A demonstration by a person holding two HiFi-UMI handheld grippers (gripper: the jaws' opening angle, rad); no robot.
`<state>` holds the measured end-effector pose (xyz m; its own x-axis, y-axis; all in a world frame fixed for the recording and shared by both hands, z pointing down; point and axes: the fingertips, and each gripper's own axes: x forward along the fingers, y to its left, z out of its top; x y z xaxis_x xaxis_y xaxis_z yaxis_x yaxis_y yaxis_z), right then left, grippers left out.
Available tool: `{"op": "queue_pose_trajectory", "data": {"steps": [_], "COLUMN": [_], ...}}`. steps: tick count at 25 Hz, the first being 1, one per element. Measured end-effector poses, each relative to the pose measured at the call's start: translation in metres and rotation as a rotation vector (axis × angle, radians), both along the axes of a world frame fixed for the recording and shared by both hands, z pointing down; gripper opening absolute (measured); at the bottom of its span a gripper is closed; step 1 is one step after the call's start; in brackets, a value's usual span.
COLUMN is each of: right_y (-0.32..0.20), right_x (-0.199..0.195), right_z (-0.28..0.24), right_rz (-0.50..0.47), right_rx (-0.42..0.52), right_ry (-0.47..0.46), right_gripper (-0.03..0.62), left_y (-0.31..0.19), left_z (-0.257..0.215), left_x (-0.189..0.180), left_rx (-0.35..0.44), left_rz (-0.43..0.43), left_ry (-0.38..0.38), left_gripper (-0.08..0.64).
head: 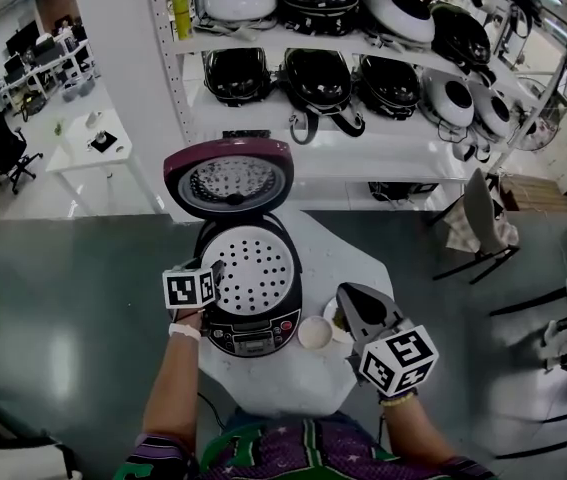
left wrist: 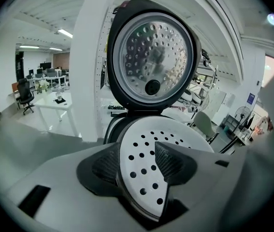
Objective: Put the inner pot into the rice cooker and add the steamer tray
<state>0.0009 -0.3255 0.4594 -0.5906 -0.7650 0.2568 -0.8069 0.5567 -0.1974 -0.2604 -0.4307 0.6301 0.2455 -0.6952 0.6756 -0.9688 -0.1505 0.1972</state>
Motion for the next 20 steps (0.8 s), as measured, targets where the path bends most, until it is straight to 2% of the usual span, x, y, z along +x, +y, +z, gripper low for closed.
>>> {"op": "queue_pose_trajectory", "data": {"steps": [3,12,20], "right_y": [0.001,0.011,0.028], "right_x": [0.000,-0.009,-0.029], "right_z": [-0.003,-0.008,-0.019], "right_rz": [0.001,0.002,-0.009], "right_rx": [0.004,0.018,0.050], "right_ry": [0.001,0.007,0.020], "right_gripper": [0.006,0.006,0.006], "left_y": [0.001,0.018,0.052], "left_z": [-0.003,-0.011,-0.030], "left_x": [0.000,-0.013,-0.023], "left_rx": [0.008,0.043,0.110], "left_rz": [0.000,-0.008,-0.014], "left_ry": [-0.009,-0.024,0.009], "left_gripper": [0.264,0.262,0.262]}}
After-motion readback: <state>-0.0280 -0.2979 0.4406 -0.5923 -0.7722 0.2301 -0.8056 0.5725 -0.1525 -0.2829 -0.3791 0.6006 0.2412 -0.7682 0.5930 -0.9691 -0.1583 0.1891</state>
